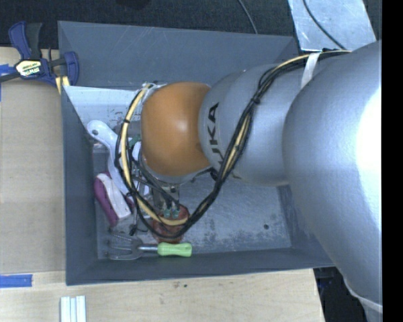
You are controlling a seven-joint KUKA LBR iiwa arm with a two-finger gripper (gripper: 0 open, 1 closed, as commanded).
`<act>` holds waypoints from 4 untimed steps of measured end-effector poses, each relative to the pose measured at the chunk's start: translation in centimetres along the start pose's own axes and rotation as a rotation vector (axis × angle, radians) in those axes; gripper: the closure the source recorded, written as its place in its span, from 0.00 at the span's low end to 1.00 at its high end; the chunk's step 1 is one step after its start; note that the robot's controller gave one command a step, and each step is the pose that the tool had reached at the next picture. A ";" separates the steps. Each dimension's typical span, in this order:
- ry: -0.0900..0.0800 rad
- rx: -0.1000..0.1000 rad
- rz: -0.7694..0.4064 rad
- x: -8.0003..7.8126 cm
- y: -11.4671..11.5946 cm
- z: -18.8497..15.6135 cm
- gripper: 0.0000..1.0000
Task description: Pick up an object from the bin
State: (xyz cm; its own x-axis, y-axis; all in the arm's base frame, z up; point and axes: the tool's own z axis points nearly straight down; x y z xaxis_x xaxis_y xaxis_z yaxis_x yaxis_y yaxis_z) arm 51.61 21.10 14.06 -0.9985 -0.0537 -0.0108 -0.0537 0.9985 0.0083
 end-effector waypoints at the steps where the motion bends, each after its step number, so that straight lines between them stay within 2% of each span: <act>1: 0.000 0.005 0.148 -0.7 -1.3 1.0 0.00; 2: -0.007 0.003 0.163 0.0 1.4 5.7 0.00; 3: -0.008 0.005 0.231 1.5 -4.5 4.8 1.00; 4: -0.008 0.005 0.231 1.5 -4.5 4.8 1.00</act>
Offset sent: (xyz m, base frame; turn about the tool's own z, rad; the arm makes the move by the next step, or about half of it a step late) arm -0.0019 0.0140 -0.0569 0.1646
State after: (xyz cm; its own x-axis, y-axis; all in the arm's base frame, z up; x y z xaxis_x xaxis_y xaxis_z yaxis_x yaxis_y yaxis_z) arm 50.37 16.57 9.21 -0.9841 0.1766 -0.0171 0.1765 0.9843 0.0067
